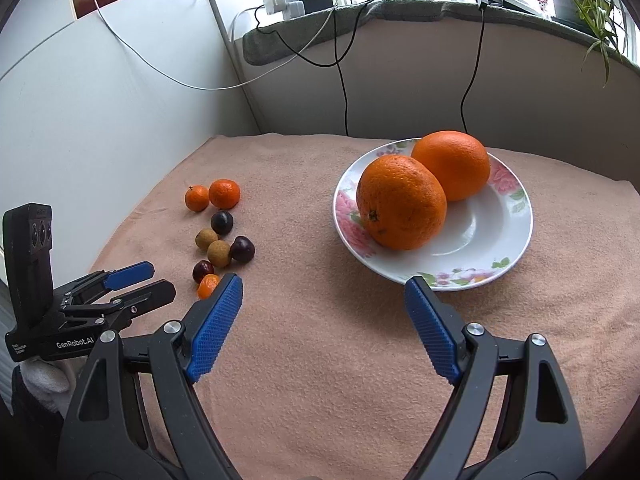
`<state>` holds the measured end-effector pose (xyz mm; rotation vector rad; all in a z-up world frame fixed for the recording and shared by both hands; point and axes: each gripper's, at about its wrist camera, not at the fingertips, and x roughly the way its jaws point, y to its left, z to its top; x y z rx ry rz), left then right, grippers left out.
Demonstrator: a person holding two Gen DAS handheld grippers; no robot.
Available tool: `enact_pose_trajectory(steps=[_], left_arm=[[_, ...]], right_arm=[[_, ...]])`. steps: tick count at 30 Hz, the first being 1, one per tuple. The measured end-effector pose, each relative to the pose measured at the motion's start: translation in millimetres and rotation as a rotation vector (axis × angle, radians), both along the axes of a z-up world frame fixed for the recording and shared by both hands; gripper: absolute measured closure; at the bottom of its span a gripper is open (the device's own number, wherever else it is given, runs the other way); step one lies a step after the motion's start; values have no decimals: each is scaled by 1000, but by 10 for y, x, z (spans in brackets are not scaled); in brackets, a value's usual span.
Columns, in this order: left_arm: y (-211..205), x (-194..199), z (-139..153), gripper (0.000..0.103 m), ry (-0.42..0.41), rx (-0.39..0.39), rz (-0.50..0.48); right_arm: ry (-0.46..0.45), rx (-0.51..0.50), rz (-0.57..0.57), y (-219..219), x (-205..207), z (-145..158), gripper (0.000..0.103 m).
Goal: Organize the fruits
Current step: 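Grasp the small kumquat with the right tool while the left tool approaches a plum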
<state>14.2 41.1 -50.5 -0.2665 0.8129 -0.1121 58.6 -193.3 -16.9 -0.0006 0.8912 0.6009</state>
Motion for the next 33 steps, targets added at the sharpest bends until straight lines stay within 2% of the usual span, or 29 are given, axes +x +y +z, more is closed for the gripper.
enact_pose_trajectory(steps=[10, 13, 15, 17, 18, 20, 24, 28, 33], left_arm=[[137, -8, -106, 28, 26, -35, 20], [134, 30, -130, 36, 41, -29, 1], [139, 54, -142, 40, 45, -44, -13], [136, 81, -150, 47, 47, -51, -21], [133, 93, -153, 49, 48, -52, -22], [139, 117, -160, 49, 48, -68, -26], [148, 161, -160, 57, 52, -94, -43], [159, 246, -170, 60, 61, -111, -59], [129, 313, -192, 65, 73, -112, -82]], right_arm=[[23, -9, 130, 406, -157, -137, 17], [27, -19, 160, 524, -178, -193, 18], [31, -24, 180, 593, -203, -221, 22], [41, -26, 206, 666, -207, -249, 33], [45, -28, 219, 703, -207, -267, 35], [51, -39, 244, 778, -209, -305, 44], [48, -63, 287, 919, -224, -357, 49], [41, -79, 316, 1031, -232, -376, 56], [36, -99, 327, 1131, -210, -411, 58]])
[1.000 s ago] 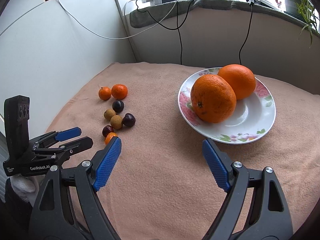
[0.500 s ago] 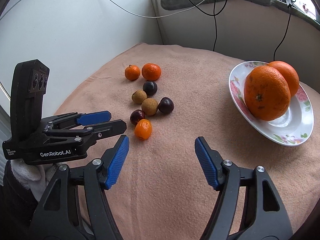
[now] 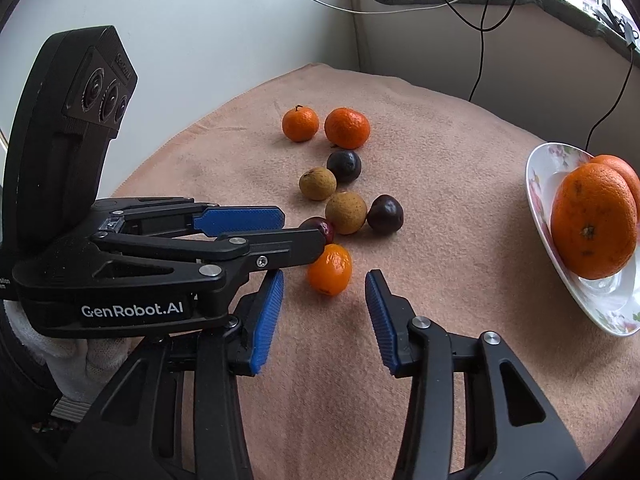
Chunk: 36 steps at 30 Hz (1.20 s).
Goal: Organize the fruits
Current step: 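Grasp the small kumquat with the right tool while the left tool approaches a plum, then lift the kumquat with the right tool while the left tool grasps the dark plum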
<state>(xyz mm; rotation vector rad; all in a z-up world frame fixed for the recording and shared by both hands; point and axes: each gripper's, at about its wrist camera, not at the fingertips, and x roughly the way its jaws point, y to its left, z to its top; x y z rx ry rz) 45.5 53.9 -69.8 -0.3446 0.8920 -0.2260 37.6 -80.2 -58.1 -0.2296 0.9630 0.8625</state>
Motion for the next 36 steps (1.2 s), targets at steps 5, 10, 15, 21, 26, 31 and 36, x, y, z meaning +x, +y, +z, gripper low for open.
enact_pose_trajectory(steps=[5, 10, 15, 21, 26, 31, 36], left_arm=[[27, 37, -14, 65, 6, -15, -7], [69, 78, -35, 70, 15, -41, -13], [49, 73, -37, 78, 16, -50, -31], [58, 68, -50, 81, 18, -51, -28], [21, 63, -44, 82, 12, -28, -26], [-34, 48, -43, 82, 1, 8, -27], [-159, -4, -18, 82, -24, 105, -36]], right_arm=[[8, -11, -8, 41, 44, -58, 61], [22, -11, -23, 49, 97, -99, 67], [22, -13, -26, 58, 108, -104, 72], [19, -8, -17, 53, 87, -86, 78], [14, -5, -26, -36, 80, -62, 79], [19, 12, -65, -194, 98, -28, 79], [21, 28, -105, -351, 128, -7, 79]])
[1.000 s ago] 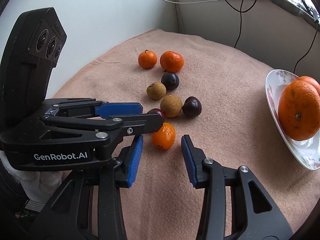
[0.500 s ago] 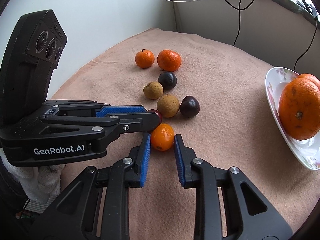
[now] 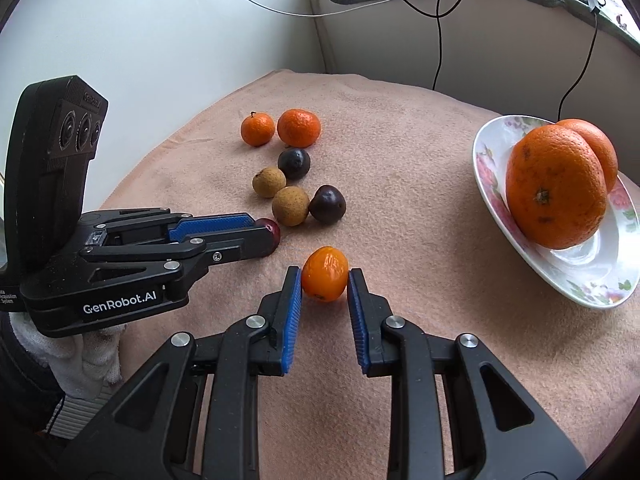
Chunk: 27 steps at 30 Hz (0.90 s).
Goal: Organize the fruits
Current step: 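Lift the kumquat with the right tool while the left tool grasps the dark plum, then carry the kumquat and the plum over the white plate with both tools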
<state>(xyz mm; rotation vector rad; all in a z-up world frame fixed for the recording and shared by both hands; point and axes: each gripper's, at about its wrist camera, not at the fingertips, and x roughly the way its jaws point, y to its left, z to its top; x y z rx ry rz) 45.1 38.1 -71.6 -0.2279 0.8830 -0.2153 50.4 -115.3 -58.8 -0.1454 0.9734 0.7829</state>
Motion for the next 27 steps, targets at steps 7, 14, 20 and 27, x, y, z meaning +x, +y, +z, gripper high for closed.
enact_pose_trajectory(steps=[7, 14, 20, 27], left_arm=[[-210, 6, -8, 80, -21, 180, -35], [-202, 59, -50, 79, -7, 182, -22], [-230, 45, -44, 80, -16, 185, -9], [-207, -13, 80, 80, -38, 132, -6]], right_arm=[[8, 27, -39, -176, 24, 41, 79], [5, 47, -50, -255, 7, 81, 79], [-8, 63, -73, -353, 8, 139, 79], [-35, 84, -119, -572, 45, 257, 79]])
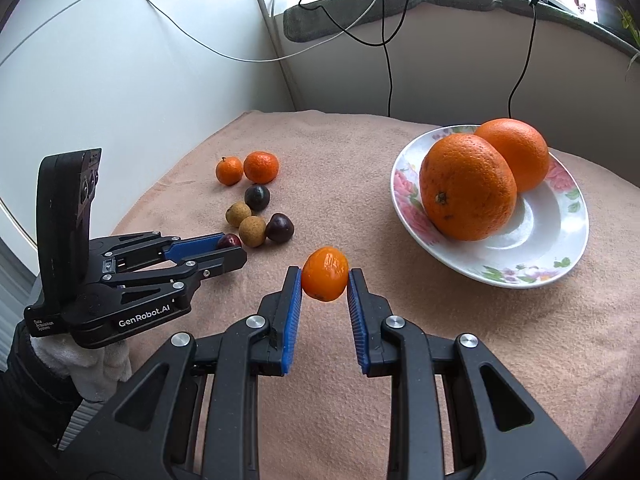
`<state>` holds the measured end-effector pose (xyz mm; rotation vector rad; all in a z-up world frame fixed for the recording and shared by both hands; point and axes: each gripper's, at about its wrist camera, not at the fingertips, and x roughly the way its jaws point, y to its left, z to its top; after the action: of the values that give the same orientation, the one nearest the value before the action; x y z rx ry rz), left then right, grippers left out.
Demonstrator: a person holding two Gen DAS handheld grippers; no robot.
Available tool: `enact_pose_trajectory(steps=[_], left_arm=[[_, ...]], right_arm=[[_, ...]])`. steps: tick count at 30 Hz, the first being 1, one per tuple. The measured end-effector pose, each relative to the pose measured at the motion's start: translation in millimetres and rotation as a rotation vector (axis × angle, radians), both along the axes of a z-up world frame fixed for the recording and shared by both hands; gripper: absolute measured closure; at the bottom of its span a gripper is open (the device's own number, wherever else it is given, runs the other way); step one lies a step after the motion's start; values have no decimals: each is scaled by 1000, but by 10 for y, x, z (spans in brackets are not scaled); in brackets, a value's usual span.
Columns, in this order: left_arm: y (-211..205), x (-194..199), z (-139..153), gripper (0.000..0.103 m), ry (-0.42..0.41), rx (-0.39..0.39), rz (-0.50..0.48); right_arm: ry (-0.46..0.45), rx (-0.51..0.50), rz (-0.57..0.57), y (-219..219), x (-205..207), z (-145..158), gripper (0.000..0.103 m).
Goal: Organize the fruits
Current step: 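Carry the kumquat and the plum over the white plate with both tools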
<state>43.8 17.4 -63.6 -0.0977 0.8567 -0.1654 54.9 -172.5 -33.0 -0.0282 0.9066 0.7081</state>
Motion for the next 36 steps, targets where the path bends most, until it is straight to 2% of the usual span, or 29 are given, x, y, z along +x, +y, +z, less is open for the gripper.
enact_pose_trajectory(steps=[6, 17, 36], left_arm=[[-100, 95, 88, 80, -1, -70, -29], [-513, 274, 218, 80, -28, -125, -113], [-1451, 521, 363, 80, -84, -118, -246]], right_arm=[[-13, 6, -70, -276, 61, 40, 79], [-12, 14, -209, -824, 221, 62, 79], [-22, -10, -239, -1200, 629, 31, 79]])
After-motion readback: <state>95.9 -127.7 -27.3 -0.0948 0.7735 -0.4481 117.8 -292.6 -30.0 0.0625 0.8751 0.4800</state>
